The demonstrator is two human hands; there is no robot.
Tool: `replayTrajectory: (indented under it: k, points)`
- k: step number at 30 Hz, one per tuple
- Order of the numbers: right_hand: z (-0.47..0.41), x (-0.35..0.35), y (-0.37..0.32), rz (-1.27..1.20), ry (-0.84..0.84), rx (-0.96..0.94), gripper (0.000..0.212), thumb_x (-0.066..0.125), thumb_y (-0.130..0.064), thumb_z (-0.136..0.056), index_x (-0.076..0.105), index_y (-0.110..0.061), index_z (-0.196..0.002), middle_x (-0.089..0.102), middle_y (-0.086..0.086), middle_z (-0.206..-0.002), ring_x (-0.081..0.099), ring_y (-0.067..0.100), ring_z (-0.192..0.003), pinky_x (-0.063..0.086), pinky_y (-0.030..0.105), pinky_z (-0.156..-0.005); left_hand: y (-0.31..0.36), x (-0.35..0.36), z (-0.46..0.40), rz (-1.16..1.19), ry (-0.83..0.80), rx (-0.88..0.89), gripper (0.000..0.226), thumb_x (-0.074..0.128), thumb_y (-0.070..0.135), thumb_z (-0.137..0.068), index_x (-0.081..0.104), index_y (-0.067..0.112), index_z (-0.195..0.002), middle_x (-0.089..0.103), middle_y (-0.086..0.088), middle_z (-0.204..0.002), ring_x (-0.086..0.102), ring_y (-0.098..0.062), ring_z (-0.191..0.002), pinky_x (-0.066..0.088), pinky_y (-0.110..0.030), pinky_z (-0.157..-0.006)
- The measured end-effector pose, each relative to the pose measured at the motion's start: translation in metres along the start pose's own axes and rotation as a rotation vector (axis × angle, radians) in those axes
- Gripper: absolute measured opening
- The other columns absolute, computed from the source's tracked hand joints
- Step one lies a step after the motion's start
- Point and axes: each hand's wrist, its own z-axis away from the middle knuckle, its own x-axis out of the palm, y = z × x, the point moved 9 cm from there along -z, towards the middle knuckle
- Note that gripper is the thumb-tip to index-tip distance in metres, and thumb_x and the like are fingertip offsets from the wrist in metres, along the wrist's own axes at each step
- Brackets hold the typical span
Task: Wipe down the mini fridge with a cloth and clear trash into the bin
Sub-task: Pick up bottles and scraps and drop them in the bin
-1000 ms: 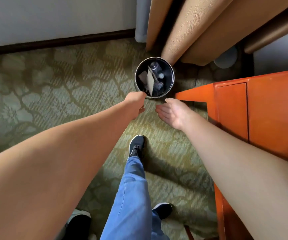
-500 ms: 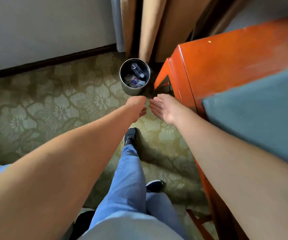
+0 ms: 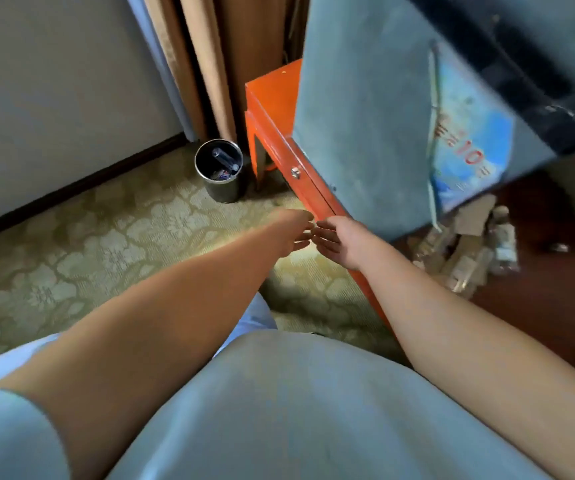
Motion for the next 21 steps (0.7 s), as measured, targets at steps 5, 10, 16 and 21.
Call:
replayTrajectory:
  k: [5,10,16,21]
  points:
    - [0.043,-0.067,0.032,-0.093,0.059,-0.041,0.020,0.051,-0.022,-0.100,0.069,-0.016,-0.093,0.073,0.001,-0.093,0.067,0.014,-0.074,0.054,0.027,-0.068,-0.028,0.073,0.035,-0.157,-0.090,0.017,0.021,0.052,0.016,-0.095,0.061,0.012,-0.113,0.063,-0.004,-0.099,0.061,-0.019,-0.083,0.053,-0.032,-0.088]
    - [0.069,-0.133,0.062,-0.236,0.120,-0.052,0.016,0.054,-0.017,-0.100,0.069,-0.011,-0.100,0.072,0.007,-0.100,0.065,0.021,-0.090,0.052,0.035,-0.101,-0.050,0.136,0.057,-0.332,-0.145,0.019,0.020,0.053,0.016,-0.095,0.064,0.010,-0.111,0.066,-0.004,-0.097,0.061,-0.017,-0.083,0.052,-0.031,-0.089]
    - [0.089,-0.202,0.092,-0.425,0.180,-0.053,0.021,0.054,-0.009,-0.100,0.062,-0.002,-0.118,0.073,0.013,-0.104,0.069,0.024,-0.088,0.051,0.031,-0.090,-0.073,0.194,0.060,-0.495,-0.156,0.006,0.028,0.051,0.021,-0.098,0.062,0.006,-0.120,0.068,-0.005,-0.105,0.063,-0.019,-0.086,0.053,-0.034,-0.092]
    - [0.098,-0.246,0.099,-0.474,0.231,-0.065,0.019,0.054,-0.014,-0.103,0.061,-0.005,-0.118,0.070,0.013,-0.124,0.064,0.027,-0.121,0.051,0.034,-0.097,-0.079,0.239,0.061,-0.609,-0.205,0.037,0.025,0.054,0.024,-0.099,0.061,0.009,-0.118,0.066,-0.003,-0.106,0.061,-0.019,-0.086,0.049,-0.027,-0.066]
